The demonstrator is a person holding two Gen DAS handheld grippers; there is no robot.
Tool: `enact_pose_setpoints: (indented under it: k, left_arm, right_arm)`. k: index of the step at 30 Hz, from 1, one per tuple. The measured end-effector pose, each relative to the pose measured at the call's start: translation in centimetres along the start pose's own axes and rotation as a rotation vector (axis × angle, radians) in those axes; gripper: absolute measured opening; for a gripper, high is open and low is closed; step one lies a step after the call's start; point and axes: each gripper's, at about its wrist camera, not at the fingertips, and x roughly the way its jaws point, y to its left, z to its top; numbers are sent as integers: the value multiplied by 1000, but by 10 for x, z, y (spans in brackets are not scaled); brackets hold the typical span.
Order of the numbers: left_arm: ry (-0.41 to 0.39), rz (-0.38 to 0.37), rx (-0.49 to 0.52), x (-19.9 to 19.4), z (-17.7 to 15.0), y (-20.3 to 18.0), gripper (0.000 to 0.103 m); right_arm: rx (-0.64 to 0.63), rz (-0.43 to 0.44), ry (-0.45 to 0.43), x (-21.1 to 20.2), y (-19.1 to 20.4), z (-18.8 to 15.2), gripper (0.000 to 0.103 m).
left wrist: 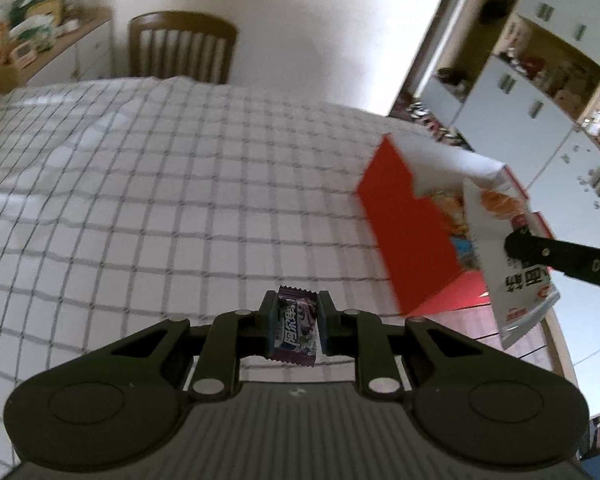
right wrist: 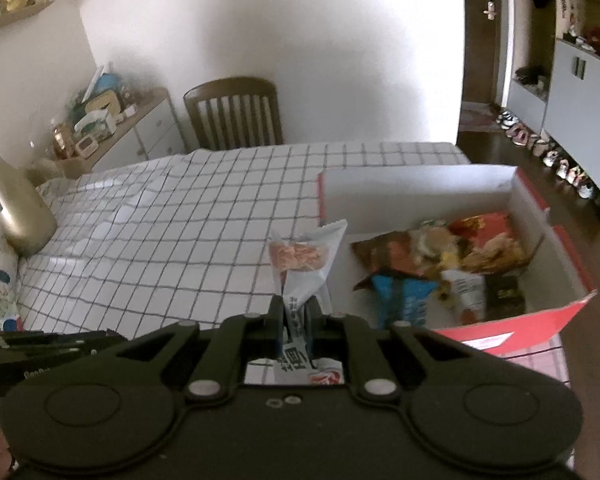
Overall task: Organize snacks
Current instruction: 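Carry the purple candy and white wrapped snack over the red box and lower them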
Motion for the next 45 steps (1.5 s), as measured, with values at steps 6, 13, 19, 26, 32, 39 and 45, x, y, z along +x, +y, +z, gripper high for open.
enact_pose_setpoints:
  k: [6,13,19,26,32,39,45]
  left_arm:
    - [-34,-52,53,3,22,-43,20]
    - [-60,-97,103,12,44,-92,20]
    - [-71,-118,152,26,60,-133,20]
    - [-43,-133,176,52,74,-174,20]
    - [-26,-111,201,76,82,-202,20]
    - [14,-83,175,117,100,-214,20]
    - [65,-48,155,155,112,-217,20]
  right_arm:
    - [15,-18,-37,-18,-31,8,10]
    - [26,-46,-67,-29,-69,17,10]
    - [33,-70,-89,-34,-103,25,10]
    - [40,-86,-108,-31,-137,38,10]
    - [64,-83,-101,-17,-159,47,10]
    - [93,-69,-94,7,-177,53,10]
    - [123,-41,-60,29,-186,52,10]
